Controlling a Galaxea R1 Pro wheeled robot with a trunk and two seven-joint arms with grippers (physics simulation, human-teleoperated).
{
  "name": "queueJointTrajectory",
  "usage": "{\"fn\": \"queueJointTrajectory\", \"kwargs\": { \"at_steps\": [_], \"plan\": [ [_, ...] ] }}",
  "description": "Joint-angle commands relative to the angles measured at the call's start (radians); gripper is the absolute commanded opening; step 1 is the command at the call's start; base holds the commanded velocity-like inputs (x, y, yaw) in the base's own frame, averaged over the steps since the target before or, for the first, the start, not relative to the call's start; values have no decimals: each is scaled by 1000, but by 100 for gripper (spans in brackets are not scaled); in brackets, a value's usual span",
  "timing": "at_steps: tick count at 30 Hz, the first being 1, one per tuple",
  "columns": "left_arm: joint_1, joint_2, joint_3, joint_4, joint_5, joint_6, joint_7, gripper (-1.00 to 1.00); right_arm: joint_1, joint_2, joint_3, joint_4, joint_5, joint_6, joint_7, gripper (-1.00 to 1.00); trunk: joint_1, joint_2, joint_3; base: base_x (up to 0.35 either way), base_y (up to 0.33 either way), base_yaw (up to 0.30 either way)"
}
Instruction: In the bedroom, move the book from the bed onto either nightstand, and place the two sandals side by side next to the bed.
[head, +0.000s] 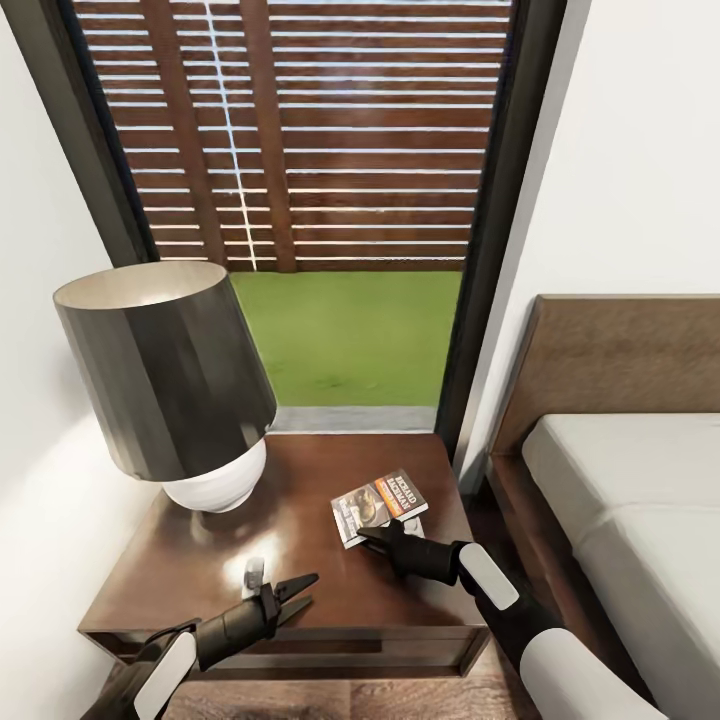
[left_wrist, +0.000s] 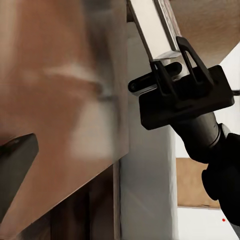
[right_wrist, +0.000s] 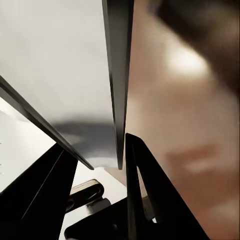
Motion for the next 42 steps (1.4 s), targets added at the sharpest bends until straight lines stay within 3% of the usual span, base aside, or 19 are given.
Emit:
{"fn": "queueJointTrajectory", "kwargs": {
  "at_steps": [1, 12, 15, 42],
  "plan": [
    [0, 1, -5, 1, 1, 6, 3, 100, -1, 0, 0, 0, 4, 1, 6, -100, 0, 0, -1, 0, 0, 0],
    [0, 1, -5, 1, 1, 6, 2, 100, -1, 0, 0, 1, 4, 1, 6, -100, 0, 0, -1, 0, 0, 0],
    [0, 1, -5, 1, 1, 6, 2, 100, -1, 0, 0, 1, 4, 1, 6, -100, 1, -1, -13, 0, 0, 0],
    [0, 1, -5, 1, 1, 7, 2, 100, -1, 0, 0, 1, 4, 1, 6, -100, 1, -1, -13, 0, 0, 0]
  ]
}}
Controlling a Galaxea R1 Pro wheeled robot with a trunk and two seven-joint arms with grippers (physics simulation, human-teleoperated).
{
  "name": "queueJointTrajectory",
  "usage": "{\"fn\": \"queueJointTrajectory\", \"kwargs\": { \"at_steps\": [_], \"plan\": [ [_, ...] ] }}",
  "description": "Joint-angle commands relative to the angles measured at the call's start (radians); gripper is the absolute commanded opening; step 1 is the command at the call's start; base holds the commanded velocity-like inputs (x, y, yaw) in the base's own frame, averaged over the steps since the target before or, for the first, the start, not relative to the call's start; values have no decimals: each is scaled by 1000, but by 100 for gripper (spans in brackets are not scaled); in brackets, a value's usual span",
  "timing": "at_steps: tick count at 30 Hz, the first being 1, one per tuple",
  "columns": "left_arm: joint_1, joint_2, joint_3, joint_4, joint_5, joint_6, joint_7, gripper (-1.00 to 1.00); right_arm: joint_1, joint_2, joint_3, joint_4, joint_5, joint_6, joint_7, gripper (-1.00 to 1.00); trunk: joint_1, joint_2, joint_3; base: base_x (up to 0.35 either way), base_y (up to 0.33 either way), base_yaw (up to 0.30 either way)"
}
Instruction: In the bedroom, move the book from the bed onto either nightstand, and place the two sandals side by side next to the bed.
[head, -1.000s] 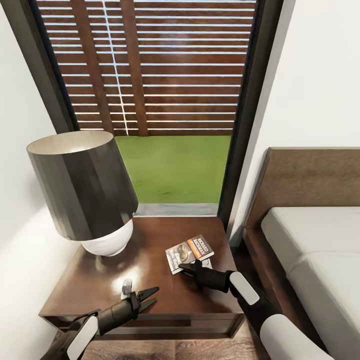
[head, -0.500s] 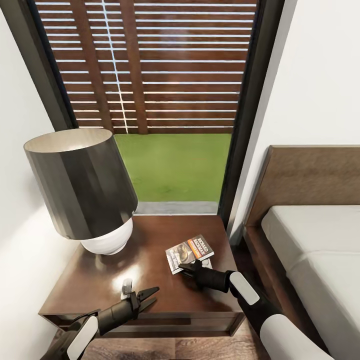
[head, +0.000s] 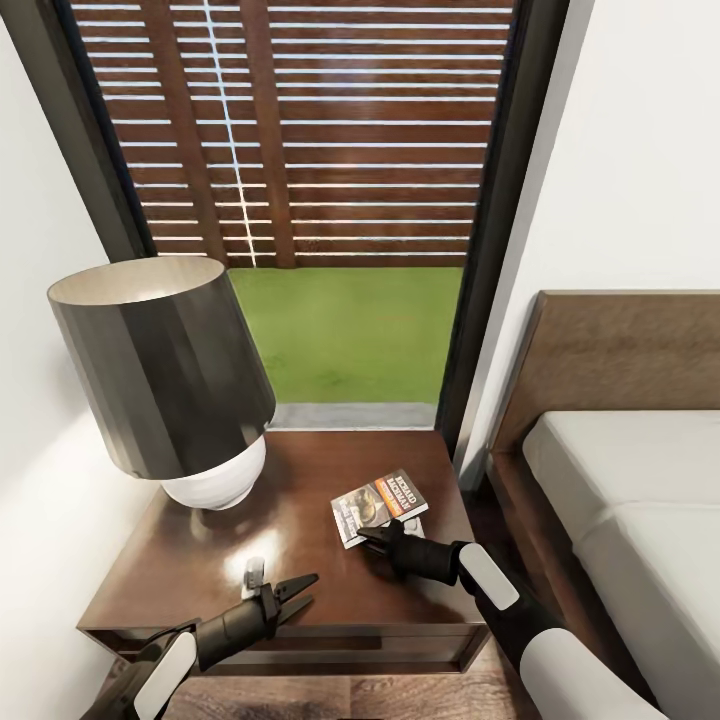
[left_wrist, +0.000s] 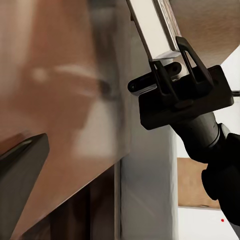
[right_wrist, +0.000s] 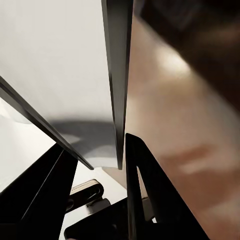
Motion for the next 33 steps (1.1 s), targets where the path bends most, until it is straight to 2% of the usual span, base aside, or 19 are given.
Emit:
{"fn": "queueJointTrajectory", "kwargs": {
  "at_steps": [1, 6, 27, 30, 33],
  "plan": [
    [0, 1, -5, 1, 2, 5, 3, 100, -1, 0, 0, 1, 4, 1, 6, -100, 0, 0, -1, 0, 0, 0],
    [0, 1, -5, 1, 2, 6, 3, 100, -1, 0, 0, 1, 4, 1, 6, -100, 1, -1, -12, 0, 0, 0],
    [0, 1, -5, 1, 2, 5, 3, 100, -1, 0, 0, 1, 4, 1, 6, -100, 1, -1, -12, 0, 0, 0],
    [0, 1, -5, 1, 2, 6, 3, 100, -1, 0, 0, 1, 4, 1, 6, -100, 0, 0, -1, 0, 0, 0],
    [0, 1, -5, 1, 2, 6, 3, 100, -1, 0, 0, 1, 4, 1, 6, -100, 0, 0, -1, 0, 0, 0]
  ]
}}
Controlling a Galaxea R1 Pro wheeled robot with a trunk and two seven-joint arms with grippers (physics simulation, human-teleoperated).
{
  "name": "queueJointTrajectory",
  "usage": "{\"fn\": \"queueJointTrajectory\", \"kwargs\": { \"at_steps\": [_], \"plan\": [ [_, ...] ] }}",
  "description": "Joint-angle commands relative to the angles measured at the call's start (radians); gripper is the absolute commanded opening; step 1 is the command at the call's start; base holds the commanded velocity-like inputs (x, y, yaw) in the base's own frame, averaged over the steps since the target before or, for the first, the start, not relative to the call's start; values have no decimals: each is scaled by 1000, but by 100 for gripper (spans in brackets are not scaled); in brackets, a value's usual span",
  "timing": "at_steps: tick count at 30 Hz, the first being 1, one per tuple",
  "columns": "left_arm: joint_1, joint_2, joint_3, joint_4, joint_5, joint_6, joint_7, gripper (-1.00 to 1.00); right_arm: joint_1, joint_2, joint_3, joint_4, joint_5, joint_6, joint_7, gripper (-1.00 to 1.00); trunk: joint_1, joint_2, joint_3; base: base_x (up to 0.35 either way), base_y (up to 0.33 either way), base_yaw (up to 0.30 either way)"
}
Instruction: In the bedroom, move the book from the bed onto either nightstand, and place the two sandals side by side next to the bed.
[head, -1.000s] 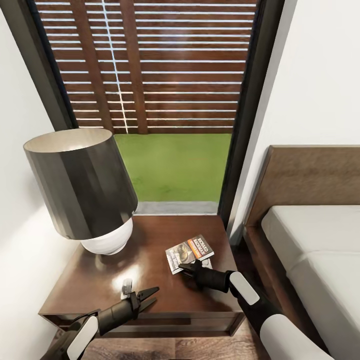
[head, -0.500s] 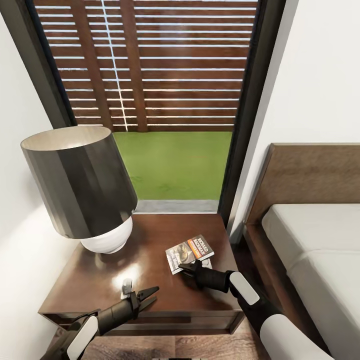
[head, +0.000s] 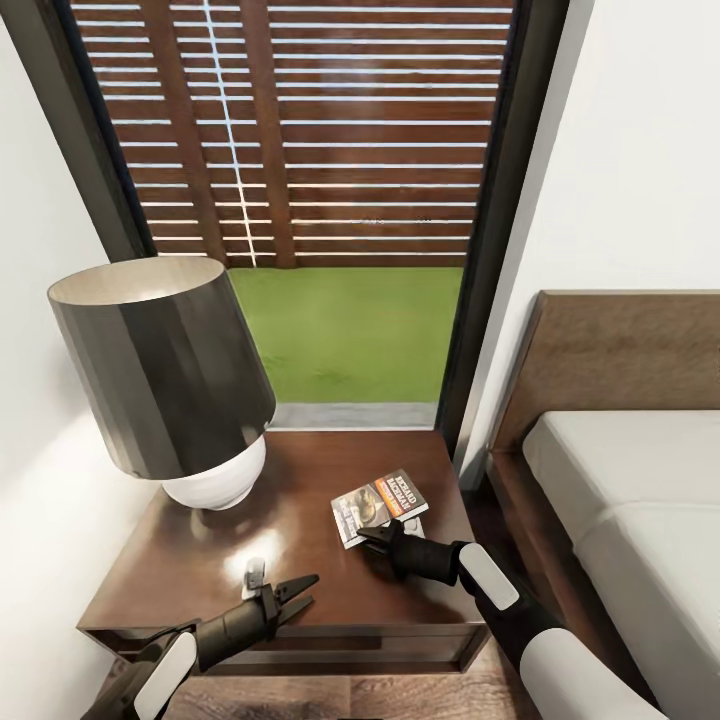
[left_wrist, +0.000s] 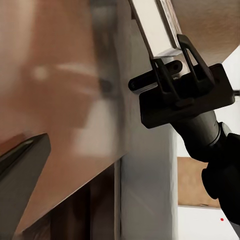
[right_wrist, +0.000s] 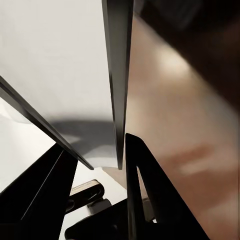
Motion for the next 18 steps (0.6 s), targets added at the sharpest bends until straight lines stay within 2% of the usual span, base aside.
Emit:
{"fn": "queueJointTrajectory", "kwargs": {
  "at_steps": [1, 18],
  "plan": [
    [0, 1, -4, 1, 4, 1, 2, 100, -1, 0, 0, 1, 4, 1, 6, -100, 0, 0, -1, 0, 0, 0],
    [0, 1, -4, 1, 5, 1, 2, 100, -1, 0, 0, 1, 4, 1, 6, -100, 0, 0, -1, 0, 0, 0]
  ]
}}
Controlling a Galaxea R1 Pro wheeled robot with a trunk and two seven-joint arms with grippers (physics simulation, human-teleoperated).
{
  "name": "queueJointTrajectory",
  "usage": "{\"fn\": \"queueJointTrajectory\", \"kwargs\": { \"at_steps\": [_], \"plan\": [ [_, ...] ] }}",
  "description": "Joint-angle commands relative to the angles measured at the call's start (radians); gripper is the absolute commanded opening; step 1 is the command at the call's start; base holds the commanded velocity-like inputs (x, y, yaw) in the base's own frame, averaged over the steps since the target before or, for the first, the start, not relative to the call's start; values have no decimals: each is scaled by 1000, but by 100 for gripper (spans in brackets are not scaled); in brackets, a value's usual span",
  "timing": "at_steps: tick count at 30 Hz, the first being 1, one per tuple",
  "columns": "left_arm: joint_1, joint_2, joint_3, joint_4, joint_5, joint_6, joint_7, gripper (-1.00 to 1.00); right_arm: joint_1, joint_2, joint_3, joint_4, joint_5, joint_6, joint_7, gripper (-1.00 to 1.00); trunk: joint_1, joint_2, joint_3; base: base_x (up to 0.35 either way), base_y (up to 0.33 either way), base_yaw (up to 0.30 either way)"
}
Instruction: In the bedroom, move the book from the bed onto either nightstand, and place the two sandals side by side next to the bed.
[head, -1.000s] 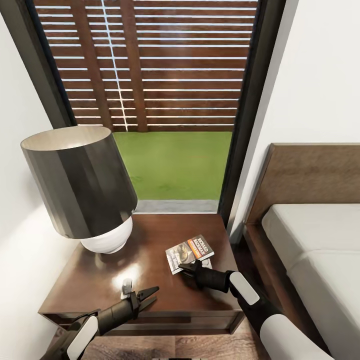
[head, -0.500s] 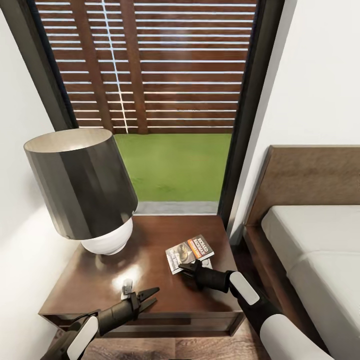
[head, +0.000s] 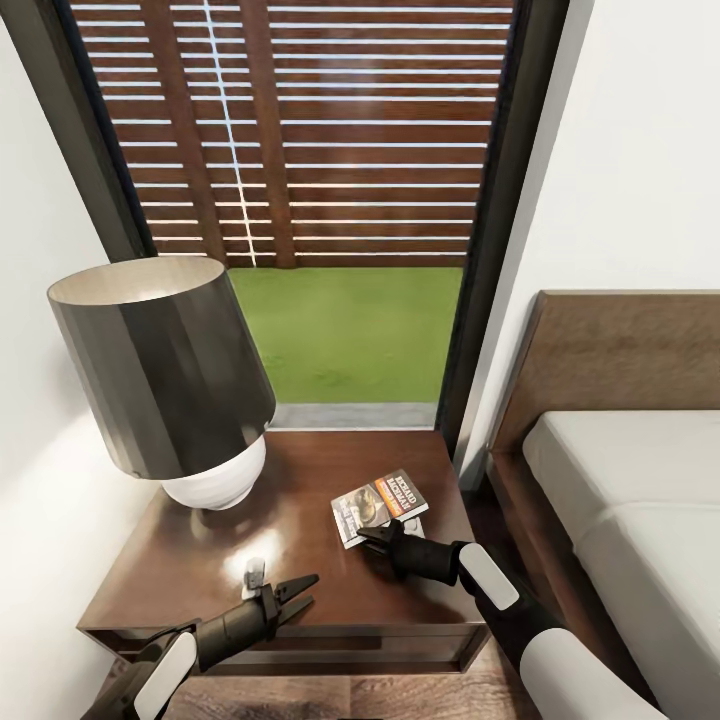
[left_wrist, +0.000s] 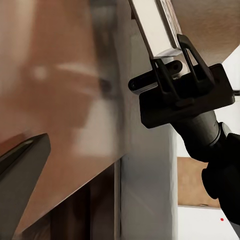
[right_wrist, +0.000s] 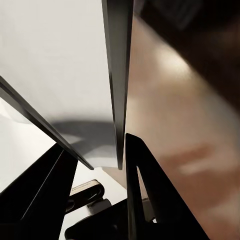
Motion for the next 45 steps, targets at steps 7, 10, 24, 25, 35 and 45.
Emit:
{"fn": "queueJointTrajectory", "kwargs": {
  "at_steps": [7, 10, 24, 25, 35, 45],
  "plan": [
    [0, 1, -4, 1, 5, 1, 2, 100, -1, 0, 0, 1, 4, 1, 6, -100, 0, 0, -1, 0, 0, 0],
    [0, 1, -4, 1, 5, 1, 2, 100, -1, 0, 0, 1, 4, 1, 6, -100, 0, 0, -1, 0, 0, 0],
    [0, 1, -4, 1, 5, 1, 2, 100, -1, 0, 0, 1, 4, 1, 6, 100, 0, 0, -1, 0, 0, 0],
    [0, 1, -4, 1, 5, 1, 2, 100, -1, 0, 0, 1, 4, 1, 6, 100, 0, 0, -1, 0, 0, 0],
    [0, 1, -4, 1, 5, 0, 2, 100, -1, 0, 0, 1, 4, 1, 6, 100, 0, 0, -1, 0, 0, 0],
    [0, 1, -4, 1, 5, 0, 2, 100, -1, 0, 0, 1, 4, 1, 6, 100, 0, 0, -1, 0, 0, 0]
  ]
}}
